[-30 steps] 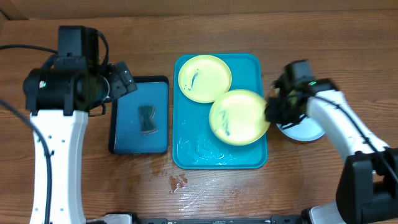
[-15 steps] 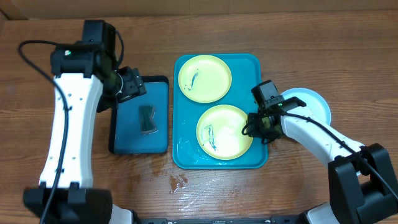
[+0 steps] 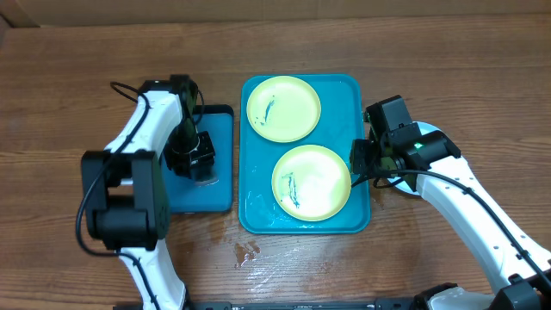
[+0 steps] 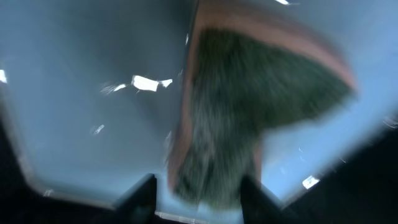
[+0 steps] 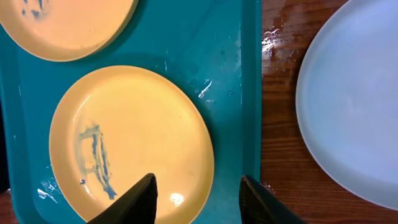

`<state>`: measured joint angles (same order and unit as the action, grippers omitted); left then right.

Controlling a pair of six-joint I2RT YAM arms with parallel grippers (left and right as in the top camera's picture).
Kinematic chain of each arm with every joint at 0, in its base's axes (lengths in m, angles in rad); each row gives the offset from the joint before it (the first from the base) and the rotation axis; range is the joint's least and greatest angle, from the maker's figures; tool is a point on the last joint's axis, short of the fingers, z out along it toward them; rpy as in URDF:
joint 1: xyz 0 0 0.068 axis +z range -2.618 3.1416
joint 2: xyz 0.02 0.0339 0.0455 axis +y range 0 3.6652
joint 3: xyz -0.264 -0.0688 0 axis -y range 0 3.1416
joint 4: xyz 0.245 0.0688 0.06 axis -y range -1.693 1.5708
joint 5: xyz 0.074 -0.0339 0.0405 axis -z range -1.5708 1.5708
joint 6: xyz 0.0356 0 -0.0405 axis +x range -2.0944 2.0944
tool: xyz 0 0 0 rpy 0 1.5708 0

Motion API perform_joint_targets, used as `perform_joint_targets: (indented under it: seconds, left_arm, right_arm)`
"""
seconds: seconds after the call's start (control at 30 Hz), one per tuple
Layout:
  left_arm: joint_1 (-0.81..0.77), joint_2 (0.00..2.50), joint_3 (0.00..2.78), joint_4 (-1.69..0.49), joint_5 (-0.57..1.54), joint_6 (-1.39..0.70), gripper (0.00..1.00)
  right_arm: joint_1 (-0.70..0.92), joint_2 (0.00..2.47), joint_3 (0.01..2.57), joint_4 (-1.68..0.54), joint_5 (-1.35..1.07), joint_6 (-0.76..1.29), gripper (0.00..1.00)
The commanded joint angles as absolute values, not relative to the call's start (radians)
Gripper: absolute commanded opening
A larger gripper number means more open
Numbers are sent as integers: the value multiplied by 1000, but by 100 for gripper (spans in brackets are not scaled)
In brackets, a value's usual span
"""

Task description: Clean dirty plates on tray and stack at the side

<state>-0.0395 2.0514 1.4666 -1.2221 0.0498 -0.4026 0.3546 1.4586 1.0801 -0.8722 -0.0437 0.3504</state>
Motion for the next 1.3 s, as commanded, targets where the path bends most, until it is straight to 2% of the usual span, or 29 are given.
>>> perform_joint_targets:
  seconds: [0.0, 0.07, 0.1, 0.47, 0.67, 0.83, 0.93, 1.1, 1.27]
  left_arm:
    - [-46, 2113, 1462, -1205, 72, -381, 22]
    - [-46, 2130, 1462, -1181, 70, -381, 14]
    - [-46, 2134, 1462, -1168, 71, -381, 4]
    - [-45, 2036, 1606, -1251, 96, -369, 4]
    - [-50, 1969, 1614, -1235, 22, -371, 4]
    - [-63, 1982, 1503, -1148, 18, -389, 4]
    - [-67, 1991, 1412, -1074, 28, -397, 4]
    - [-66, 1992, 1297, -979, 25, -396, 4]
    - [-65, 1983, 1325, -1030, 27, -385, 5]
  right_arm:
    - [353, 1456, 1097, -875, -38, 337, 45]
    - [353, 1456, 1097, -874, -38, 337, 45]
    - [353, 1456, 1097, -874, -39, 337, 45]
    - [352, 1456, 1097, -873, -38, 337, 45]
    - [352, 1456, 1097, -873, -38, 337, 45]
    - [352, 1456, 1097, -873, -36, 337, 44]
    - [352, 1456, 1097, -875, 5, 379, 39]
    - [345, 1465, 1094, -877, 76, 468, 41]
    - [313, 1499, 1092, -887, 8, 491, 42]
